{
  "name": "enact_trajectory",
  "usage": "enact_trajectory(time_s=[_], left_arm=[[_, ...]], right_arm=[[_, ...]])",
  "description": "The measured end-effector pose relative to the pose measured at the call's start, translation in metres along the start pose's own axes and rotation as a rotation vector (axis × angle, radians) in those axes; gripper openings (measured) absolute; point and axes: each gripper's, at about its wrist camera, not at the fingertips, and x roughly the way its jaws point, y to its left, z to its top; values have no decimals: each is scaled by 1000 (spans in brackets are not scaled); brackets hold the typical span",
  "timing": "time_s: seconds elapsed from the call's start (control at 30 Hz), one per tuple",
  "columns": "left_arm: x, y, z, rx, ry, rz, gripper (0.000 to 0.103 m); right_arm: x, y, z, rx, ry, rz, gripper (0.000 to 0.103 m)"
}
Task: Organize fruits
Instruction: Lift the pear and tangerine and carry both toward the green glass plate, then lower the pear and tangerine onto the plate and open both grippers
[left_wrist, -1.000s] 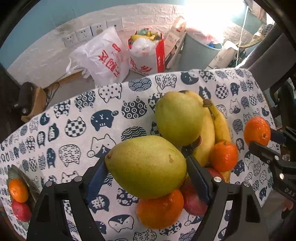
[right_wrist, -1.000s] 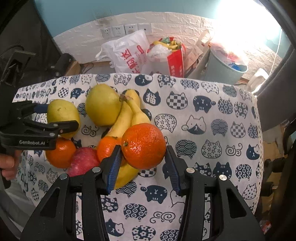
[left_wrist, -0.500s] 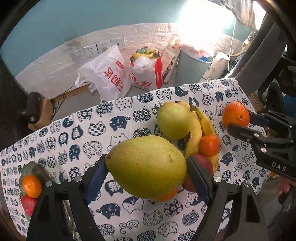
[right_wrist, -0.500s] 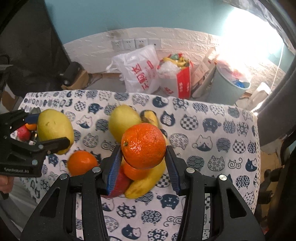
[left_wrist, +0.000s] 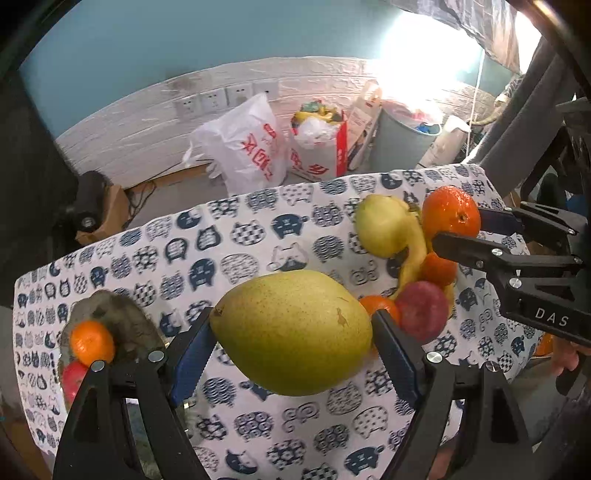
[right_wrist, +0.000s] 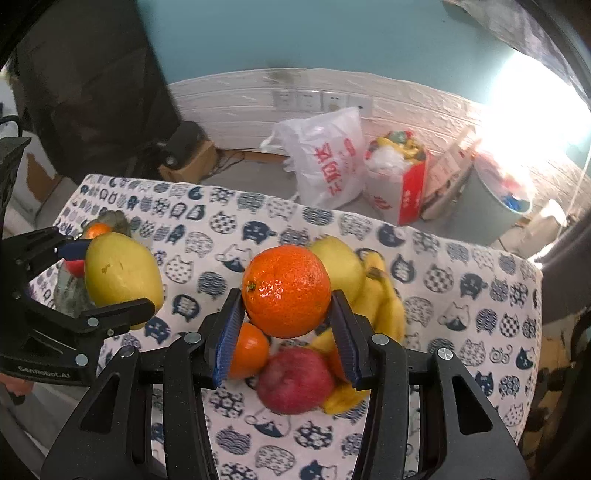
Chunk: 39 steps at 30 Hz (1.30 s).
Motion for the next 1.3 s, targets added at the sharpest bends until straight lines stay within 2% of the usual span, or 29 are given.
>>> enact_trajectory(time_s=[0.63,1.17,1.2,1.27,1.3], left_arm=[[-26,94,-56,-146,-5,59,85],[-19,165,-111,-261,50,105,82],[-18,167,-113,-264,53,105,80],[-16,174,-118,-275,60,102,66],[-14,177,-119,-281,66,102,40]], right_arm=[[30,110,26,-163,23,93,46],[69,193,31,-269,79,157,46],[72,198,31,-275,85,161,46],[77,205,31,-278,97,172,46],[80,209,31,-279,104,179,47]])
